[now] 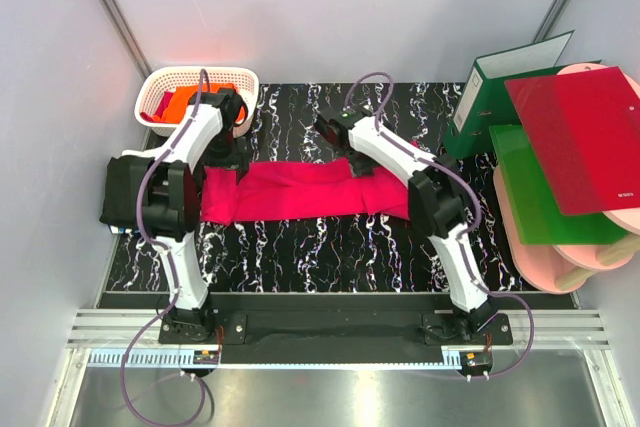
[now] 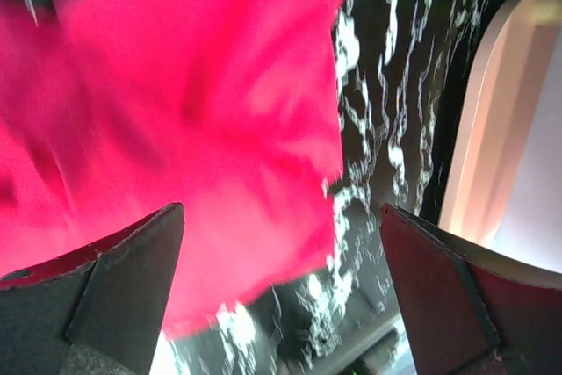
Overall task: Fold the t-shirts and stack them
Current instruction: Fold the other side of the tshirt into a rectangle
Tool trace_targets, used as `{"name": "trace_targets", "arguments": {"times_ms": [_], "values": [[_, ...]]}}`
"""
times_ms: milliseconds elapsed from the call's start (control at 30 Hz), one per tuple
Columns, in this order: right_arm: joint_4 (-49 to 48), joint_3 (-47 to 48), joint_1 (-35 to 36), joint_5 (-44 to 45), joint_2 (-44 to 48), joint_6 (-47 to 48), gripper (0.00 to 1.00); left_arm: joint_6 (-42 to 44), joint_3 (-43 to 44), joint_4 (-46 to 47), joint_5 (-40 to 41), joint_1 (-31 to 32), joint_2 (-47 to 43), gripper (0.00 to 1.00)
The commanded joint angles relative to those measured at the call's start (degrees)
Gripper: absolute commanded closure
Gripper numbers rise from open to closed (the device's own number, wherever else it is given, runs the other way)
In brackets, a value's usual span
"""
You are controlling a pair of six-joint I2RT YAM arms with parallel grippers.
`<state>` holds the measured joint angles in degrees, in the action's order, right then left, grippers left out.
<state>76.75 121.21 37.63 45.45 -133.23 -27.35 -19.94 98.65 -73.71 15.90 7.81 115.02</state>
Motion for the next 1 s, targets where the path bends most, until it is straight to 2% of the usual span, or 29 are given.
{"name": "trace_targets", "arguments": {"times_ms": [0,133,267,400,500,867,900,933,967], "values": [[12.64,-6.49,1.39,-10.09,13.86,0.89,0.02,0.78,-0.83,1.38,-1.05,0.62,-5.07,0.01],[10.18,-16.94,2.8,-19.94,20.18,2.57,0.05,0.96,-1.36,1.55,-0.96,0.89,-4.19,0.01],[7.28,-19.78,5.35,-25.4,22.05,3.8,0.09,1.31,-1.97,2.08,-0.78,1.24,-3.14,0.01],[5.52,-21.71,6.66,-29.36,19.77,5.2,0.14,1.4,-2.41,2.43,-0.96,1.41,-2.7,0.01],[4.2,-23.03,7.98,-28.58,16.69,5.73,0.15,1.4,-2.67,2.43,-0.96,1.59,-2.61,0.01],[4.19,-19.61,8.43,-11.8,4.83,4.86,0.18,1.58,-3.38,2.35,-0.43,1.68,-2.96,0.01],[4.28,-19.08,8.43,-9.79,3.78,4.33,0.24,1.58,-3.38,2.43,-0.35,1.68,-3.14,0.01],[4.55,-18.73,8.43,-8.99,3.33,3.98,0.38,1.58,-3.29,2.43,-0.34,1.68,-3.14,0.01],[4.55,-18.47,8.43,-8.37,3.07,3.8,0.47,1.58,-3.38,2.35,-0.26,1.68,-3.22,0.01]]}}
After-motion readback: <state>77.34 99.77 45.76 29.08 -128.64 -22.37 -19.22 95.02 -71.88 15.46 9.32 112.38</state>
